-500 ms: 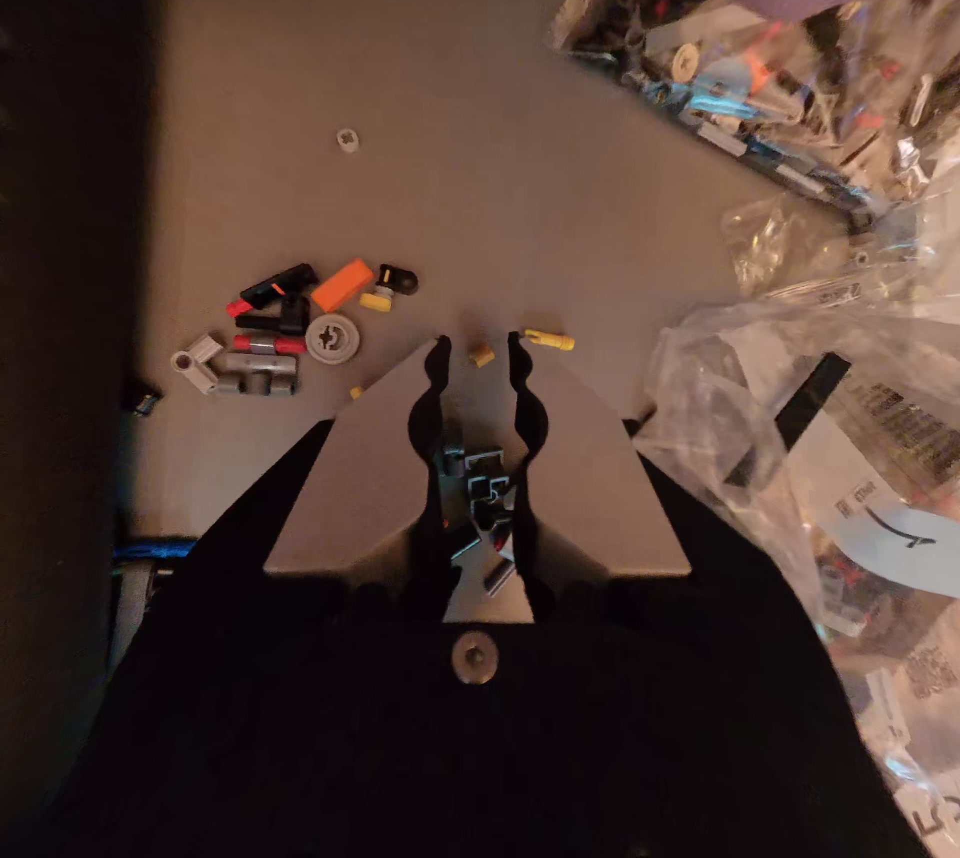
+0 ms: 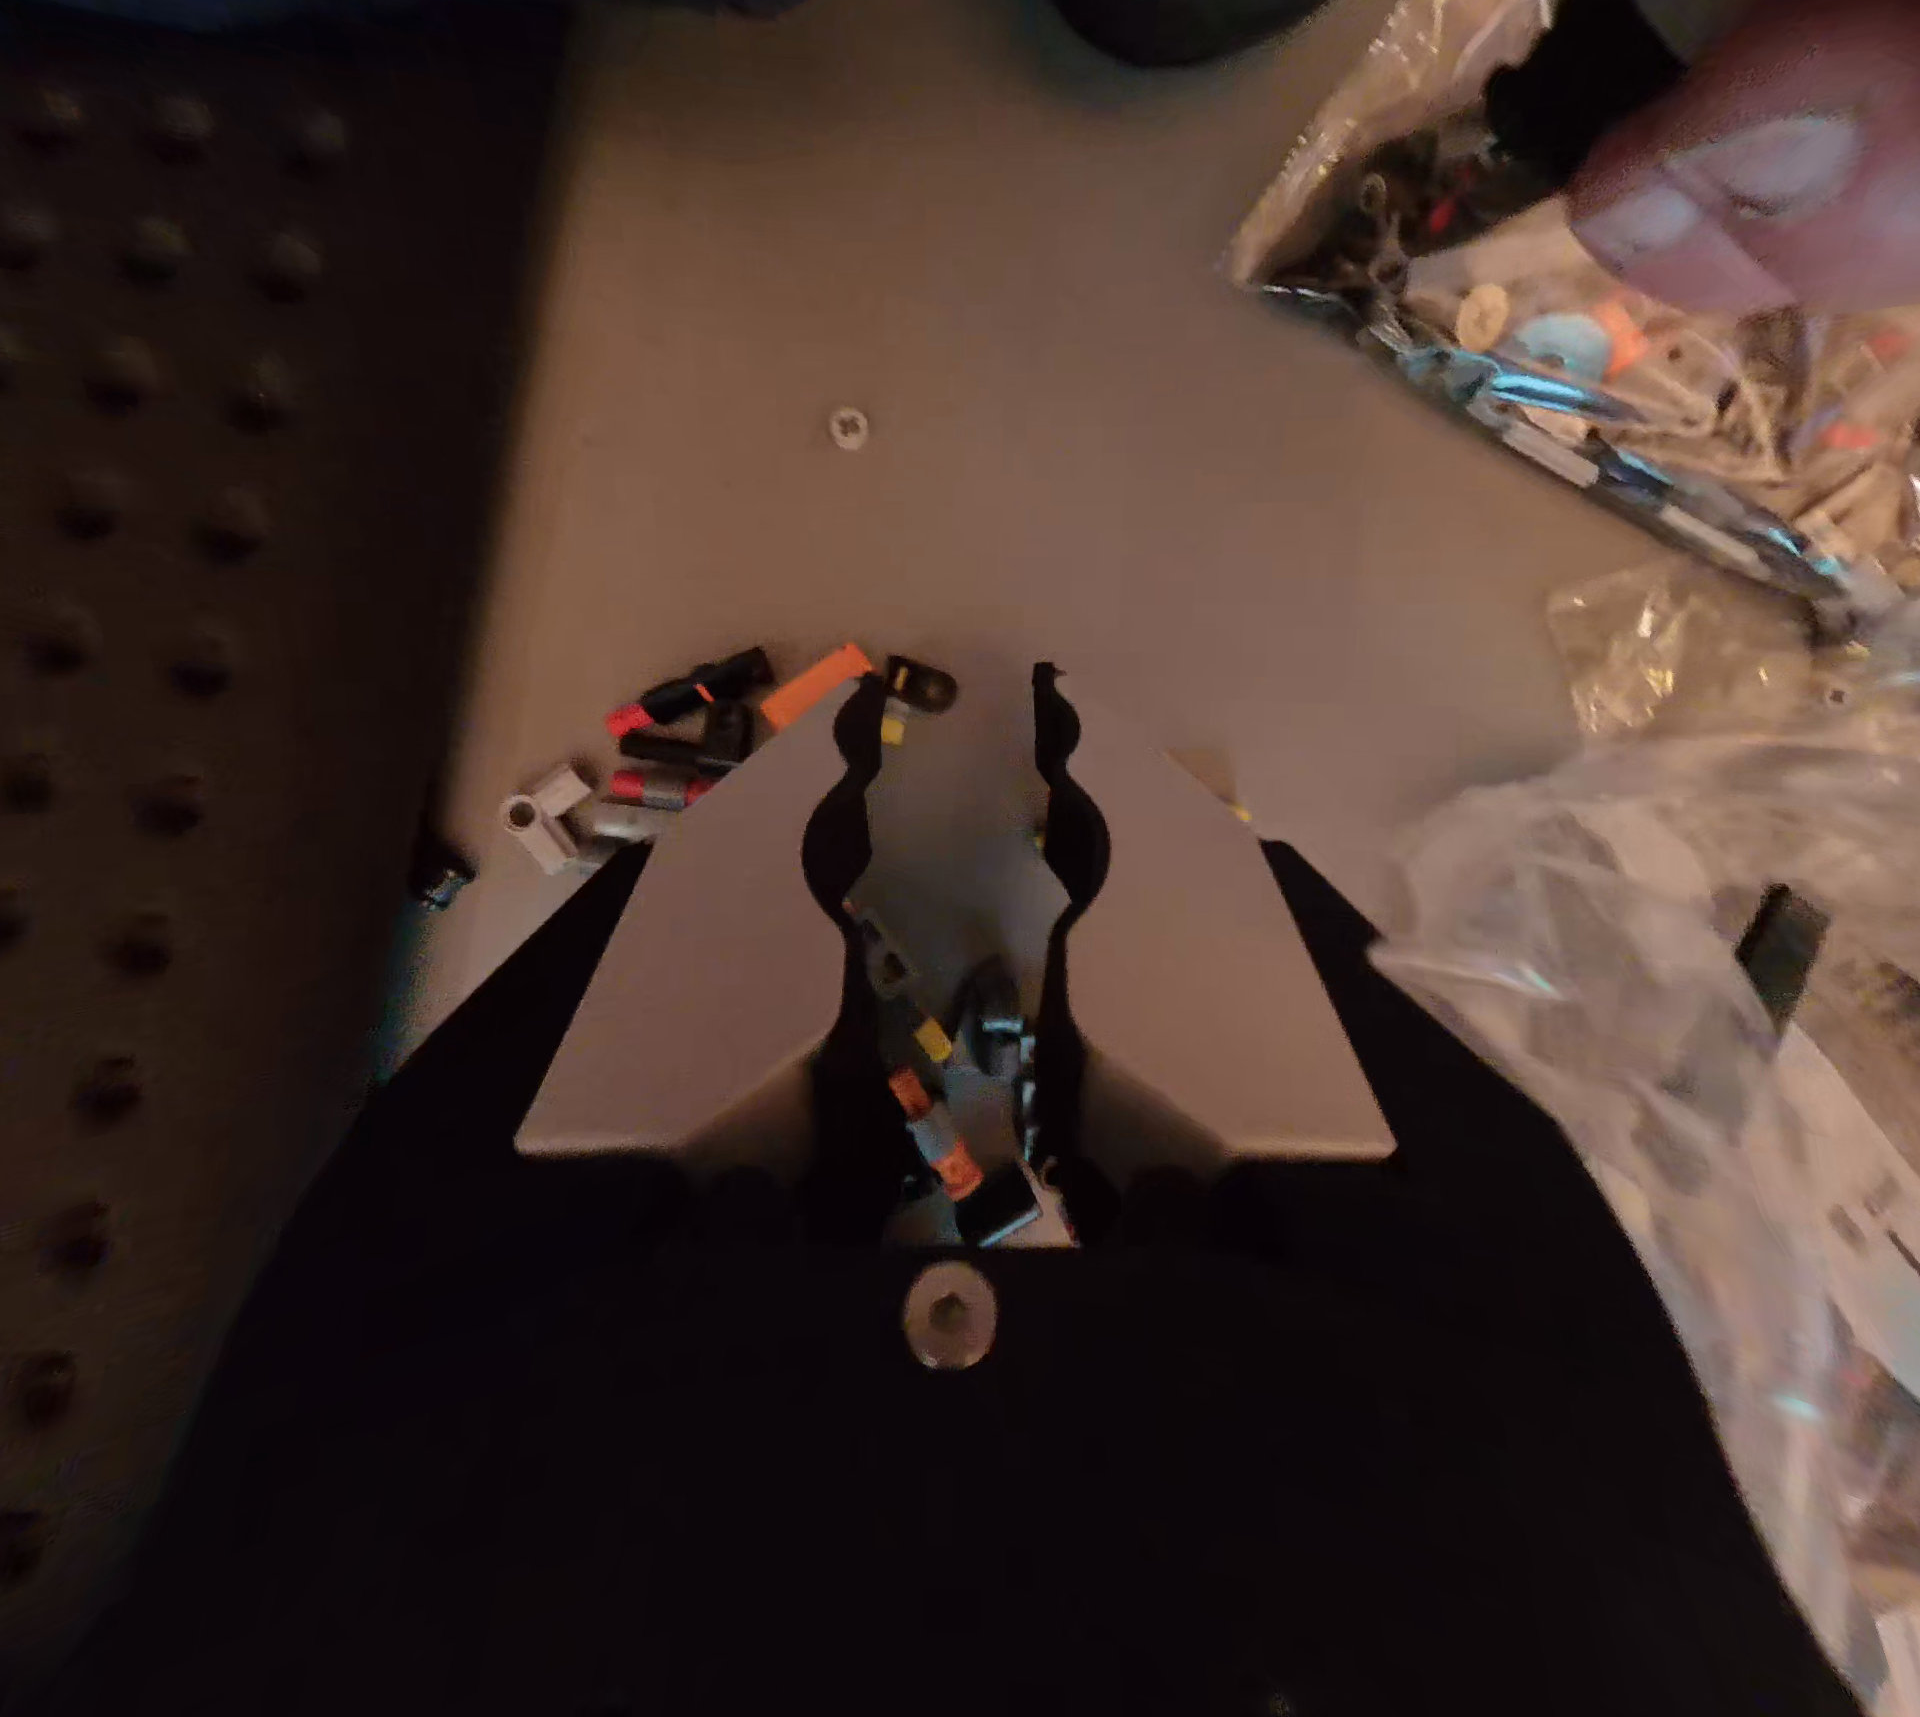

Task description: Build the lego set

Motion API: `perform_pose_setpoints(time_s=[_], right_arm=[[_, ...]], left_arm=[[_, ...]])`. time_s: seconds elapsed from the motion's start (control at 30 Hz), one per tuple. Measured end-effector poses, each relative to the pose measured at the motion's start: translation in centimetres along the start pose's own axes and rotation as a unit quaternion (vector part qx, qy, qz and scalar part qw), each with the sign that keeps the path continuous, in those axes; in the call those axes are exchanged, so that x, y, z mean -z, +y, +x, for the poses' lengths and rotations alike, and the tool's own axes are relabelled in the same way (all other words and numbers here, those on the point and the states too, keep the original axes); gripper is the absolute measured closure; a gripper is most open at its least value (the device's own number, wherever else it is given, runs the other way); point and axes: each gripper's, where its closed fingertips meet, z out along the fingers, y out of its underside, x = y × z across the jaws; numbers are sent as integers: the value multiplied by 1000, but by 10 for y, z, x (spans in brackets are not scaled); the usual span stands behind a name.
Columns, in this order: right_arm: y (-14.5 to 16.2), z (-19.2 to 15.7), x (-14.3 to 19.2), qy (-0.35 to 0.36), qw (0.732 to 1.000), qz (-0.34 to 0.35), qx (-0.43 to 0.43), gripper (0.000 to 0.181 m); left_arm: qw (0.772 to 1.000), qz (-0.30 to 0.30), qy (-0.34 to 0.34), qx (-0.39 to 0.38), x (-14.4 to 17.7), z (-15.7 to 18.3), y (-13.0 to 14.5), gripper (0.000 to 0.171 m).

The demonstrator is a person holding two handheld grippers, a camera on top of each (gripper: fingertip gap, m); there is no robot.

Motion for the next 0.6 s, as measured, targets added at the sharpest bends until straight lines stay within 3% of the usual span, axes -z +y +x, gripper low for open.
perform_pose_setpoints(time_s=[0.37,0.6], right_arm=[[8,-4,-7,-11,1000,-24,1,164],[-6,-24,-6,-45,999,-4,23,166]], left_arm=[[1000,-1,1,-1,0,0,0,171],[1000,-1,1,-1,0,0,0,171]])
